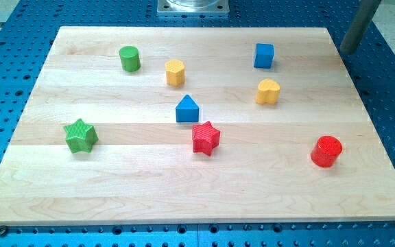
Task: Move the yellow hexagon top left of the red star
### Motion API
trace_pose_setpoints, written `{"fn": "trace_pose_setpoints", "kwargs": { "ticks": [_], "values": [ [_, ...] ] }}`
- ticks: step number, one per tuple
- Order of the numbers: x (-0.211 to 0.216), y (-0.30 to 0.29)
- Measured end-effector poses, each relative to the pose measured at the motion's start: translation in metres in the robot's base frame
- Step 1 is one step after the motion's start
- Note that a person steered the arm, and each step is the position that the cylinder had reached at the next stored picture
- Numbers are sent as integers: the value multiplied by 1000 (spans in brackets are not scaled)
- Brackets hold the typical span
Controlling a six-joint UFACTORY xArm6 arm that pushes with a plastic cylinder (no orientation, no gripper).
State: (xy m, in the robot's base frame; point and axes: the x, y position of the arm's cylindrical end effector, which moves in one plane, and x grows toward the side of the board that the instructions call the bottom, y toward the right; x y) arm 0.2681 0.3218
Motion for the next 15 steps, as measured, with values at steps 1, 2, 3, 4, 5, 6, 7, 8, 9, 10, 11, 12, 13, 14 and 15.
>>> {"fn": "trace_pose_setpoints", "kwargs": {
  "ticks": [1,2,3,4,5,6,7,8,9,10,11,12,13,14,15],
  "values": [
    [23,-42],
    [68,-94],
    [124,-107],
    [159,-129],
    [174,-229],
    [170,-334],
    [188,-409],
    [183,-440],
    [161,-418],
    [107,-349],
    [80,-325],
    [73,-363],
    [59,-387],
    [3,-366],
    [-5,-398]
  ]
}}
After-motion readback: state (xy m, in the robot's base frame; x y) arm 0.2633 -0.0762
